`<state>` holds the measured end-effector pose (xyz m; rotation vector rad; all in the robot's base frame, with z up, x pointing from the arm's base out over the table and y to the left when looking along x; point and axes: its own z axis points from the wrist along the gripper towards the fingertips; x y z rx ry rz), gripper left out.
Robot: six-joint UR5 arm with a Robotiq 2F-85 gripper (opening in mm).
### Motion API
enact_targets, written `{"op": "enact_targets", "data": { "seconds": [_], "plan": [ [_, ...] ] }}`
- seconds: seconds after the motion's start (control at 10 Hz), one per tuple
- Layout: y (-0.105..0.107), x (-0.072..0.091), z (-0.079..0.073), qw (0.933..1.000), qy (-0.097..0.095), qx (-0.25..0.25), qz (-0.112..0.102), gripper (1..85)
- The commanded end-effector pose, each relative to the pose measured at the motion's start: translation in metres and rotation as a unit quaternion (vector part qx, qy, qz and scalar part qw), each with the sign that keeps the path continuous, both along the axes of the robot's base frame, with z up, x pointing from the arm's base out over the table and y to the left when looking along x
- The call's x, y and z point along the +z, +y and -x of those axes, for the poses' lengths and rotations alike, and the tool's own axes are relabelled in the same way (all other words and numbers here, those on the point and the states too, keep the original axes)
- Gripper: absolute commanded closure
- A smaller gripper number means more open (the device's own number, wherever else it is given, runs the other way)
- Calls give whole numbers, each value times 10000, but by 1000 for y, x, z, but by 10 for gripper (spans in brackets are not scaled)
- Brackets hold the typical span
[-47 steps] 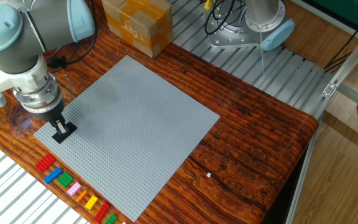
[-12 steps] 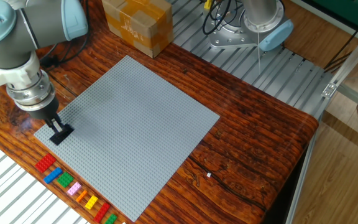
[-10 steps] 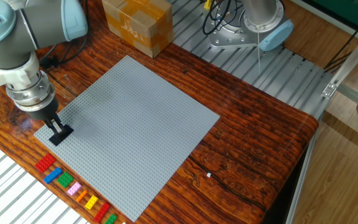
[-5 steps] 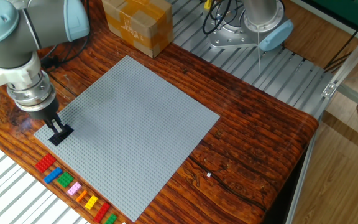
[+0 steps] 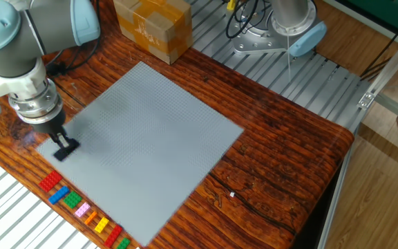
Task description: Build with small Lego blocks
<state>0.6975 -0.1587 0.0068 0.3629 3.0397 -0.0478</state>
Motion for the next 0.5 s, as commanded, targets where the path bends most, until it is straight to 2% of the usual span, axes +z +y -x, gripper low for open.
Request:
{"op": "enact_targets", "data": {
  "seconds": [0.0,0.2,0.4],
  "plan": [
    [2,8,7,9995,206,-176,160,847],
    [-1,14,7,9994,269,-156,124,847],
    [-1,18,5,9992,329,-162,179,847]
  ]
}}
